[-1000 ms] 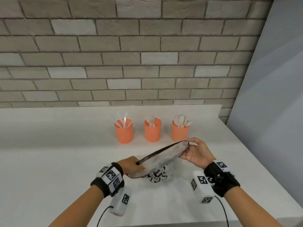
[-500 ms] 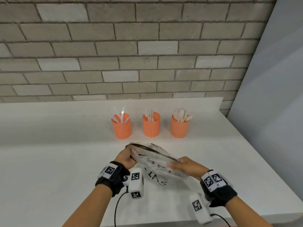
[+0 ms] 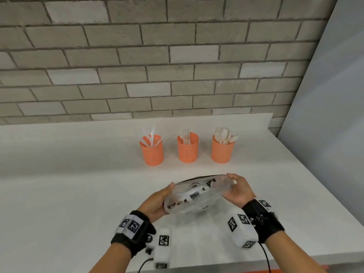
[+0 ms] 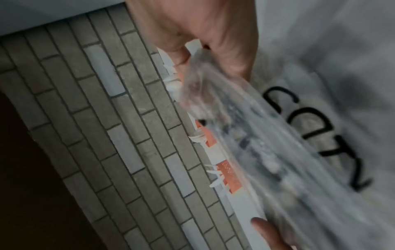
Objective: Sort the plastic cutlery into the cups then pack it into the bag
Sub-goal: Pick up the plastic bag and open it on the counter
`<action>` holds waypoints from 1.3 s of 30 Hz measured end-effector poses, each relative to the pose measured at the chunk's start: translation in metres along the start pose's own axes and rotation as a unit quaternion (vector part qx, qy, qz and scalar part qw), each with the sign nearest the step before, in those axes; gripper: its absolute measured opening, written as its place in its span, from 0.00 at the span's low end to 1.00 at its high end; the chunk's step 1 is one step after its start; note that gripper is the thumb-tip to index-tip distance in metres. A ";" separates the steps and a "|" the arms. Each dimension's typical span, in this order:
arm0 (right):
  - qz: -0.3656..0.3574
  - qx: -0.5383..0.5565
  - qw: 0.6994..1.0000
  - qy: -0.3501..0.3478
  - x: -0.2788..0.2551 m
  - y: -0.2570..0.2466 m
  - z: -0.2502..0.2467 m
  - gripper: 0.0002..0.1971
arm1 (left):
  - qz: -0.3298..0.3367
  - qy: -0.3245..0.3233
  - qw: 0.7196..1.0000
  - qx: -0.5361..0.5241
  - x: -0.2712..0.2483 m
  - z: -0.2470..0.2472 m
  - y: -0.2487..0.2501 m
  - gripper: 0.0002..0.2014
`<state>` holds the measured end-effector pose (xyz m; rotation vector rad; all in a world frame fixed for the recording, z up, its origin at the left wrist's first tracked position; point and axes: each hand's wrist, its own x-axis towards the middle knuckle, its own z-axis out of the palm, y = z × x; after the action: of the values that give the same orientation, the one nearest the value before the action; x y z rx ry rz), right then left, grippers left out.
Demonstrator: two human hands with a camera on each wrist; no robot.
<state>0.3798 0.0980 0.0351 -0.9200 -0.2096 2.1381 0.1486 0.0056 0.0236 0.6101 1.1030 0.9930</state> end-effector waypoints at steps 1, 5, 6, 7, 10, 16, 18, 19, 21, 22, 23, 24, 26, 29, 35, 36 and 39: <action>-0.007 -0.005 1.000 0.007 0.003 0.007 0.000 0.13 | 0.001 0.007 0.996 -0.093 -0.001 -0.001 0.004 0.20; -0.016 -0.095 0.995 -0.015 -0.014 0.018 0.009 0.08 | 0.014 0.056 0.964 -0.261 0.009 -0.001 0.014 0.23; -0.014 -0.116 0.993 -0.029 -0.020 0.018 0.009 0.12 | 0.008 0.067 0.958 -0.278 0.011 -0.002 0.016 0.24; -0.020 -0.130 0.990 -0.045 -0.027 0.018 0.011 0.11 | -0.002 0.075 0.952 -0.295 0.012 -0.001 0.019 0.25; -0.049 -0.160 0.975 -0.148 -0.019 0.008 0.005 0.09 | 0.006 0.043 0.951 -0.307 0.003 0.010 0.035 0.21; -0.114 -0.262 0.958 -0.024 0.016 -0.012 -0.008 0.16 | 0.080 0.152 0.979 -0.106 0.019 -0.005 0.033 0.09; -0.189 -0.376 0.902 0.095 0.013 -0.006 -0.011 0.16 | 0.104 0.255 0.961 0.006 0.026 -0.016 0.022 0.18; -0.236 -0.442 0.853 0.144 0.010 -0.003 -0.012 0.19 | 0.132 0.303 0.940 0.083 0.028 -0.018 0.018 0.19; -0.321 -0.593 0.721 0.162 0.000 0.006 -0.015 0.19 | 0.199 0.362 0.874 0.255 0.026 -0.011 0.013 0.16; -0.365 -0.645 0.654 0.150 -0.004 0.009 -0.016 0.14 | 0.231 0.371 0.838 0.326 0.025 -0.007 0.009 0.17; -0.398 -0.675 0.606 0.139 -0.007 0.012 -0.016 0.10 | 0.242 0.373 0.815 0.372 0.024 -0.002 0.006 0.18; -0.418 -0.687 0.580 0.129 -0.010 0.013 -0.016 0.08 | 0.238 0.375 0.802 0.399 0.022 0.004 0.005 0.18; -0.405 -0.694 0.584 0.118 -0.010 0.018 -0.013 0.10 | 0.203 0.371 0.798 0.430 0.023 0.010 0.004 0.13; -0.267 -0.601 0.746 0.104 -0.004 0.024 -0.007 0.10 | 0.101 0.345 0.806 0.470 0.023 0.020 0.008 0.17; -0.163 -0.388 0.902 0.099 0.001 0.009 0.008 0.15 | 0.095 0.267 0.799 0.530 0.020 0.026 0.015 0.27; -0.166 -0.380 0.907 0.078 -0.001 0.000 0.013 0.16 | 0.100 0.254 0.799 0.535 0.018 0.023 0.020 0.29; -0.166 -0.374 0.912 0.024 -0.006 -0.023 0.024 0.18 | 0.113 0.218 0.798 0.551 0.008 0.015 0.031 0.33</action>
<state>0.3799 0.1131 0.0658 -1.2449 -1.1350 1.7075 0.1528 0.0277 0.0506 1.5268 2.0725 0.6028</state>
